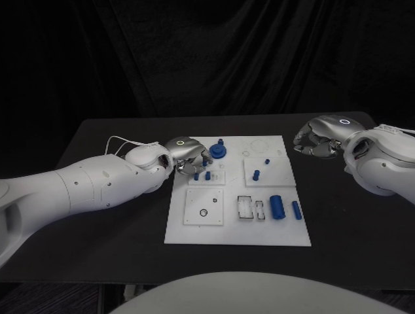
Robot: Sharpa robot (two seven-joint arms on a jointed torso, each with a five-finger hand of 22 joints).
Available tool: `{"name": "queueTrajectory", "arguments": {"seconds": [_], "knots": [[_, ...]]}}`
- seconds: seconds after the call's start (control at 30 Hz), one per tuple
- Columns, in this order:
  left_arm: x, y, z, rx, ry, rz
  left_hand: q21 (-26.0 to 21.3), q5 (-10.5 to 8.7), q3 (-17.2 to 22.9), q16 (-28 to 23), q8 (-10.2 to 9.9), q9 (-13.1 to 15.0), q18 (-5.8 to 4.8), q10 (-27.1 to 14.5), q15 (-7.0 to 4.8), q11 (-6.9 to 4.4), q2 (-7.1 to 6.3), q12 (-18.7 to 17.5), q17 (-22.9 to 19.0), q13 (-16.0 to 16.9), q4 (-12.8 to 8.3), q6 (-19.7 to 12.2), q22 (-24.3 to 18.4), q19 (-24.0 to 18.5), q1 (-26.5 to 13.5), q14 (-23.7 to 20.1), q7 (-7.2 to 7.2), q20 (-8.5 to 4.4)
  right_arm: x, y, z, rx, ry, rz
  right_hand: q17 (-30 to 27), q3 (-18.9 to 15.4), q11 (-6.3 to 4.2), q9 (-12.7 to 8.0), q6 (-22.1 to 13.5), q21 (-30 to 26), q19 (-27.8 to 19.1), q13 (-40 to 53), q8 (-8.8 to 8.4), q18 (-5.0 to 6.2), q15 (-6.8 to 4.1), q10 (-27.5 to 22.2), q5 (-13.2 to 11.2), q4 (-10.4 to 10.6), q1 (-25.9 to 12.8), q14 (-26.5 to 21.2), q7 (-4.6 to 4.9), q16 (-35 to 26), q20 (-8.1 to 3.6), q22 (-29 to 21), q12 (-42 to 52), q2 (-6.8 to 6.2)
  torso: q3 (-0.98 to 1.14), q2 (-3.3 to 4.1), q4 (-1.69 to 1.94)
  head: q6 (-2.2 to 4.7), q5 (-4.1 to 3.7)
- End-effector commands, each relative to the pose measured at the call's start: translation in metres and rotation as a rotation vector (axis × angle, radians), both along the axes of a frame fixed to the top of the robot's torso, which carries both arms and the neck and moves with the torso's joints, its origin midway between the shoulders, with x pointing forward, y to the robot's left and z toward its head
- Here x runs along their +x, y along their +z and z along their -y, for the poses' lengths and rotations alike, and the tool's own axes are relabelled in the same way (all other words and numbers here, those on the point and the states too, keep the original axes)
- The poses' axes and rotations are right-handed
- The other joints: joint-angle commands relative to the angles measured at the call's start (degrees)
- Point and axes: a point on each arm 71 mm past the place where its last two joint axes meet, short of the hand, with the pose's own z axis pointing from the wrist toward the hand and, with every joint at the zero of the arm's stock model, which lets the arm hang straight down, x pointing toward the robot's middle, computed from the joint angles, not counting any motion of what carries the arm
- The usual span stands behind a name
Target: Assemble the parts on the task board
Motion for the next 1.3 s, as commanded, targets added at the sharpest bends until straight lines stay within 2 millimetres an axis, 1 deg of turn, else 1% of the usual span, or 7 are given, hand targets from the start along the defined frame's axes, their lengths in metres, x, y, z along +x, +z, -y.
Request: {"name": "queueTrajectory", "arguments": {"seconds": [0.03,0.77,0.87,0.93,1.07,1.17,1.3], "knots": [[0.0,-0.002,0.0,0.012,0.008,-0.019,-1.2,-1.93,-0.6,-0.5,-0.1,-1.1,0.51,-2.2,0.23,0.41,-0.96,-0.8,-0.9,0.0,0.7,-3.5,9.7,-0.8,-0.6,-1.0,-1.0,0.28,-0.001,-0.001,0.0,-0.006,-0.002,-0.005,13.0,0.5,0.04,0.0,0.4,-0.1,1.0,13.9,0.04,0.1,-0.13,4.7,0.2,0.0,0.1,5.4,0.14,-0.2,-0.27,11.4,-0.4,-0.31,0.0,-0.02,-0.02,-0.01,0.1],[0.003,0.009,-0.022,-0.06,0.063,0.135,-6.1,-2.27,-4.5,-2.8,0.1,-5.5,1.43,-11.3,0.96,1.03,-0.3,-0.6,-6.6,2.1,0.7,-11.8,8.5,-3.3,-0.4,-5.6,-4.19,1.13,-0.002,-0.002,0.002,-0.009,-0.005,-0.01,12.9,0.5,0.04,0.0,0.5,-0.2,1.0,13.9,0.02,0.12,-0.12,4.6,0.1,-0.1,0.1,5.4,0.13,-0.3,-0.26,11.4,-0.5,-0.43,-0.08,-0.06,0.13,-0.01,0.18],[0.001,0.012,-0.034,-0.072,0.064,0.166,-20.8,-2.13,-5.6,-8.3,0.2,-6.6,3.89,-14.3,1.54,1.0,0.12,1.4,-12.0,3.2,0.6,-11.4,4.4,-13.0,0.0,-13.6,-4.51,1.65,-0.003,0.0,0.002,0.005,-0.001,0.007,12.2,0.6,0.19,0.0,0.8,-1.6,0.4,13.1,0.08,0.4,-0.01,3.6,0.0,-0.2,0.2,5.1,0.19,-1.2,-0.2,11.0,-1.3,-0.6,-0.08,-0.04,0.11,-0.01,0.51],[-0.002,0.016,-0.049,-0.082,0.057,0.197,-41.6,-1.64,-6.5,-19.0,0.1,-7.5,6.01,-18.2,3.44,0.06,0.0,2.7,-15.7,3.7,1.3,-12.1,-1.4,-28.6,-0.7,-25.9,-4.51,2.72,-0.003,0.003,0.001,0.028,0.007,0.038,11.1,0.8,0.9,0.5,3.0,-4.2,-0.7,11.4,1.11,0.88,0.59,1.5,0.4,-0.7,0.7,4.6,0.19,-2.8,0.17,10.2,-3.1,-1.11,-0.1,-0.02,0.11,-0.01,0.97],[-0.008,0.027,-0.073,-0.099,0.051,0.253,-52.2,-1.25,-8.1,-30.4,0.1,-8.7,5.14,-23.7,4.47,-3.13,0.46,6.3,-18.6,4.6,1.8,-12.1,-5.1,-39.7,-1.2,-31.8,-4.57,3.88,-0.003,0.008,0.0,0.056,0.018,0.079,8.9,1.6,1.27,0.9,3.4,-8.7,-2.8,5.6,1.36,1.75,1.02,-5.8,1.2,-1.6,1.8,3.3,0.45,-5.9,0.71,9.0,-9.7,-2.12,-0.16,0.0,0.16,-0.01,1.52],[-0.014,0.041,-0.089,-0.176,0.072,0.265,-62.5,-1.1,-10.8,-40.8,-0.3,-11.7,4.77,-30.1,4.83,-5.27,2.11,10.9,-19.6,4.8,5.6,-20.6,-9.9,-48.7,-4.1,-39.2,-5.34,4.03,-0.003,0.011,-0.003,0.07,0.033,0.101,5.2,3.1,1.87,1.2,3.4,-14.2,-5.4,-3.4,1.39,2.7,1.56,-17.7,3.5,-2.0,2.9,1.2,0.92,-11.1,1.23,7.5,-21.1,-3.24,-0.18,0.01,0.21,-0.01,1.28],[-0.025,0.053,-0.103,-0.363,0.107,0.155,-70.6,1.21,-13.3,-55.1,-0.6,-12.7,4.66,-35.8,5.3,-4.66,3.94,13.2,-22.4,0.5,12.4,-23.1,-17.6,-59.0,-8.1,-47.6,-2.97,3.51,0.0,0.012,-0.012,0.077,0.059,0.11,-0.8,5.4,3.04,1.5,2.3,-26.1,-12.1,-16.9,1.0,4.53,2.73,-37.7,7.2,-2.7,4.1,-4.7,1.8,-20.1,2.12,4.6,-39.2,-4.95,-0.18,0.01,0.15,-0.01,1.75]]}}
